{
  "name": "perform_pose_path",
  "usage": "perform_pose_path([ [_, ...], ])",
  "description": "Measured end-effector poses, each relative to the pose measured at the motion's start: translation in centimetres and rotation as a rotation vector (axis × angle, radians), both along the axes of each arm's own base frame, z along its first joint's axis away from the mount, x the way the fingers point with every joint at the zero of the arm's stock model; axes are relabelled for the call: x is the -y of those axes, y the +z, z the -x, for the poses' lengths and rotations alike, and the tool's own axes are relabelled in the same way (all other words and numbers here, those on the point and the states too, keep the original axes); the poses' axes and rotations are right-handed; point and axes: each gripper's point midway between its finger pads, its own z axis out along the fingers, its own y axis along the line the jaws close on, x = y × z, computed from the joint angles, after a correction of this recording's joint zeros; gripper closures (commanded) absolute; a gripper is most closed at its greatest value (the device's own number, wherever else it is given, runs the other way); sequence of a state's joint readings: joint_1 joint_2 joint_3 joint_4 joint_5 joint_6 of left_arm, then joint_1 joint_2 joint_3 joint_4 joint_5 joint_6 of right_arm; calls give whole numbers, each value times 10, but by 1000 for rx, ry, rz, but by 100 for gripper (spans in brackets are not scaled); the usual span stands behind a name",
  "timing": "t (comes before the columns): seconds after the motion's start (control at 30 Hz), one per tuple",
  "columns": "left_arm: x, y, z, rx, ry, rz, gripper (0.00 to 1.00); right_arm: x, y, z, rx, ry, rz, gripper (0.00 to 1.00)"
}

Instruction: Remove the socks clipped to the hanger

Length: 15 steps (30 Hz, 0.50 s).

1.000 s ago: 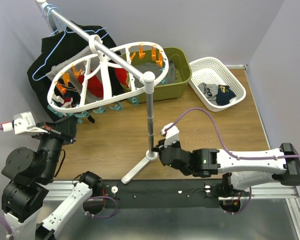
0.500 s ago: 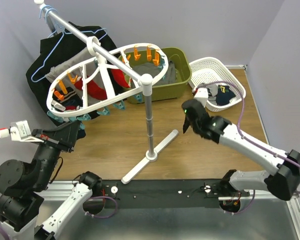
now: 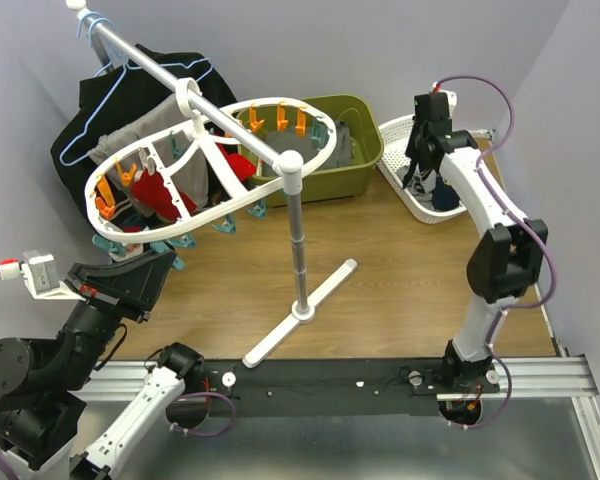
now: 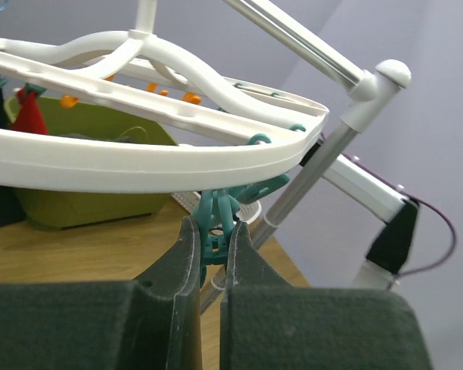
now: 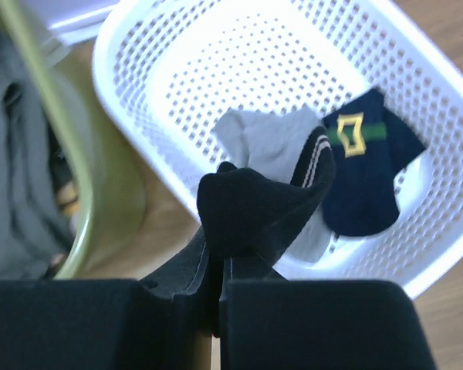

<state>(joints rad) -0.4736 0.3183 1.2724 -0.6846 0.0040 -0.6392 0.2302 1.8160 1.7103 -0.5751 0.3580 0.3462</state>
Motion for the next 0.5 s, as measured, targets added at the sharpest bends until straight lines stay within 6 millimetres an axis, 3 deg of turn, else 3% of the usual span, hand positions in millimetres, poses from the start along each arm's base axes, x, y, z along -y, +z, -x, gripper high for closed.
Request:
perform_pose_path([
  [0.1, 9, 2, 3, 20, -52, -5, 100, 12, -8, -28, -41, -18, 44, 75],
  [0.17, 13, 4, 6, 32, -78, -8, 100, 18, -12, -42, -54, -27, 61, 43],
  [0.23, 16, 7, 9, 48, -103, -9, 100, 25, -23, -50, -100, -39, 71, 21],
  [0.3, 19, 10, 12, 64, -122, -9, 100, 31, -31, -51, -128, -44, 83, 16],
  [0.5, 19, 16, 16, 99, -134, -1, 100, 44, -57, -20, -242, -62, 83, 14],
])
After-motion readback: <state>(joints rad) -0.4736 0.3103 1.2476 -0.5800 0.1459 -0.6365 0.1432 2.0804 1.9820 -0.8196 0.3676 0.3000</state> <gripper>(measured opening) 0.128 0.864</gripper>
